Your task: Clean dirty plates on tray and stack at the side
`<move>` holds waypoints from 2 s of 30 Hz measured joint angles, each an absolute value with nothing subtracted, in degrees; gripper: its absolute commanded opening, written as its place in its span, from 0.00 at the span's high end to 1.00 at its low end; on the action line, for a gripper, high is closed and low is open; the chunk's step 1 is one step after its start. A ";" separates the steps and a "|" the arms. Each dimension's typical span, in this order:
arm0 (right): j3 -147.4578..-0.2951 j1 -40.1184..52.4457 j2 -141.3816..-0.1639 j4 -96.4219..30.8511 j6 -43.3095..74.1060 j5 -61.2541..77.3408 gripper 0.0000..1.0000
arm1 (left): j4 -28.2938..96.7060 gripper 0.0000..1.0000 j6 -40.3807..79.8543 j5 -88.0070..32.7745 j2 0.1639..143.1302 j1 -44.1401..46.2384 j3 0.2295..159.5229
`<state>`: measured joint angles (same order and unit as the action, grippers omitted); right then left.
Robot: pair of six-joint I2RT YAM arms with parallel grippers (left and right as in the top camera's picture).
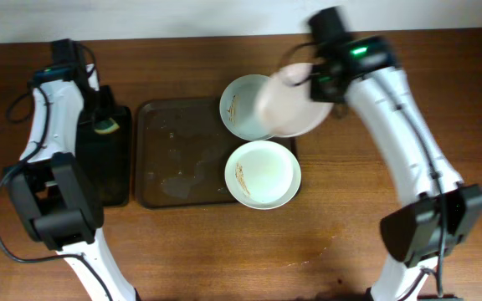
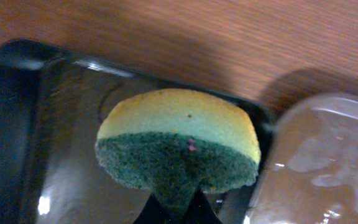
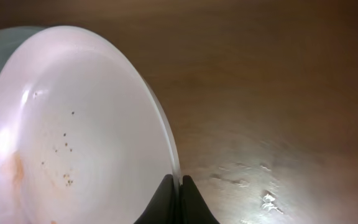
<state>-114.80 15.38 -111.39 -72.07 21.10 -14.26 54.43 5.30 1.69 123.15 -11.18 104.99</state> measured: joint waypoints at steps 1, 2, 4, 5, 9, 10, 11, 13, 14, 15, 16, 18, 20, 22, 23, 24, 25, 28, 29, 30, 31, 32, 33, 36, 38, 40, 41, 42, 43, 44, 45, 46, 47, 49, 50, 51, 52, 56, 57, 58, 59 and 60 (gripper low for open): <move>-114.67 10.11 -111.50 -73.60 21.10 -12.21 0.96 | 53.84 0.99 4.80 1.67 123.15 -9.39 104.90; -114.67 4.91 -111.48 -74.94 20.99 -10.35 0.96 | 53.36 0.99 4.32 1.65 123.15 -7.35 104.88; -111.04 -6.59 -111.46 -73.93 20.99 -8.54 0.96 | 53.32 0.99 4.08 1.28 123.15 -3.88 104.88; -107.70 -9.43 -111.31 -73.25 21.02 -8.19 0.96 | 53.32 0.99 4.05 1.19 123.15 -3.03 104.88; -86.15 -17.58 -111.70 -55.07 20.97 -4.60 0.82 | 52.40 0.99 4.05 -0.23 123.15 -0.91 104.86; -82.61 -17.74 -111.79 -52.58 21.04 -4.03 0.51 | 52.18 0.99 4.05 -0.60 123.15 -0.21 104.86; -79.75 -17.58 -111.70 -50.02 21.10 -3.40 0.50 | 52.01 0.99 4.05 -0.69 123.15 0.05 104.86; -79.33 -17.52 -111.63 -52.51 20.58 0.34 0.58 | 51.92 0.99 4.05 -0.67 123.15 0.03 104.86; -80.18 -17.32 -110.93 -55.83 20.14 5.17 0.57 | 51.79 0.99 4.05 -0.69 123.15 -0.01 104.86; -81.06 -16.86 -109.97 -57.21 19.62 8.23 0.56 | 51.72 0.99 4.05 -0.71 123.15 -0.01 104.86; -82.00 -14.81 -106.50 -57.28 19.22 11.73 0.55 | 51.72 0.99 4.05 -1.63 123.15 -0.01 104.86; -83.37 -6.81 -99.94 -58.48 19.29 15.73 0.55 | 51.64 0.99 4.05 -3.36 123.15 -0.01 104.86; -83.07 1.10 -100.18 -58.54 19.86 17.19 0.55 | 51.59 0.99 4.05 -4.14 123.15 -0.01 104.86; -80.23 8.32 -102.52 -56.64 22.57 16.10 0.56 | 51.72 0.99 4.05 -4.38 123.15 -0.01 104.86; -77.76 10.92 -103.50 -53.67 23.83 14.50 0.56 | 51.79 0.99 4.05 -4.47 123.15 -0.01 104.86; -75.61 14.24 -105.06 -52.84 24.29 13.78 0.57 | 51.81 0.99 4.05 -4.54 123.15 -0.01 104.86; -74.17 16.45 -106.04 -51.24 24.84 12.49 0.61 | 51.79 0.99 4.05 -4.54 123.15 -0.01 104.86; -71.77 18.46 -108.20 -48.69 25.67 10.37 0.80 | 51.81 0.99 4.05 -4.54 123.15 -0.01 104.86; -71.77 18.48 -108.27 -48.53 25.76 10.11 0.85 | 51.83 0.99 4.05 -4.54 123.15 -0.01 104.86; -71.77 18.48 -108.29 -48.53 25.63 9.93 0.94 | 51.81 0.99 4.05 -4.54 123.15 -0.01 104.86; -71.77 18.48 -108.29 -48.84 25.41 9.91 0.96 | 51.81 0.99 4.05 -4.54 123.15 -0.01 104.86; -71.77 18.48 -108.29 -49.21 25.74 9.98 0.96 | 51.83 0.99 4.05 -4.54 123.15 -0.01 104.86; -71.77 18.48 -108.27 -49.69 25.69 10.66 0.96 | 51.83 0.99 4.05 -4.54 123.15 -0.01 104.86; -71.77 20.73 -108.29 -50.13 25.93 13.72 0.96 | 51.83 0.99 4.05 -4.54 123.15 -0.01 104.86; -71.79 23.62 -108.29 -50.57 28.49 15.59 0.96 | 51.83 0.99 4.05 -4.54 123.15 -0.01 104.86; -72.79 25.43 -108.29 -48.05 31.55 16.64 0.96 | 51.81 0.99 4.05 -4.54 123.15 -0.01 104.86; -73.30 26.89 -108.53 -38.72 34.30 17.30 0.96 | 51.83 0.99 4.05 -4.56 123.15 -0.01 104.86; -73.93 29.76 -108.73 -36.82 37.12 18.24 0.96 | 51.83 0.99 4.05 -4.56 123.15 -0.01 104.86; -74.19 34.94 -110.87 -27.18 43.88 12.80 0.96 | 51.83 0.99 4.05 -4.56 123.15 -0.01 104.84; -74.26 37.10 -111.94 -25.28 46.09 10.48 0.96 | 51.90 0.99 4.05 -4.56 123.15 -0.01 104.84; -74.24 39.35 -113.56 -22.81 48.14 9.04 0.87 | 51.90 0.99 4.05 -4.56 123.15 -0.01 104.84; -74.22 39.94 -114.43 -21.82 49.21 8.60 0.78 | 51.83 0.99 4.05 -4.54 123.15 -0.01 104.84; -74.24 39.86 -114.61 -21.02 50.50 8.08 0.68 | 51.83 0.99 4.05 -4.54 123.15 -0.01 104.84; -74.24 39.51 -114.87 -20.21 51.03 7.09 0.61 | 51.81 0.99 4.05 -4.54 123.15 -0.01 104.84; -74.24 39.46 -115.07 -19.18 51.09 6.68 0.61 | 51.81 0.99 4.05 -4.56 123.15 -0.01 104.84; -74.24 39.46 -115.13 -18.24 51.03 6.46 0.62 | 51.81 0.99 4.05 -4.54 123.15 -0.01 104.84; -74.24 39.46 -115.18 -17.04 50.78 6.37 0.64 | 51.81 0.99 4.05 -4.54 123.15 -0.01 104.84; -74.67 39.46 -117.99 -14.79 50.35 5.37 0.70 | 51.79 0.99 4.05 -4.54 123.15 -0.01 104.84; -76.18 39.46 -119.31 -14.59 50.17 5.37 0.74 | 51.77 0.99 4.05 -4.78 123.15 -0.01 104.84; -78.19 39.46 -120.81 -14.66 49.41 5.37 0.90 | 51.75 0.99 4.05 -5.08 123.15 -0.01 104.84; -79.81 39.46 -121.71 -15.64 49.10 5.37 0.96 | 51.77 0.99 4.05 -5.45 123.15 -0.01 104.84; -80.20 39.35 -122.10 -17.12 48.90 5.23 0.96 | 51.92 0.99 4.05 -5.65 123.15 -0.01 104.84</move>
<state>-80.20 39.35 -122.10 -17.12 48.90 5.23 51.92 4.05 -5.65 123.15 -0.01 104.84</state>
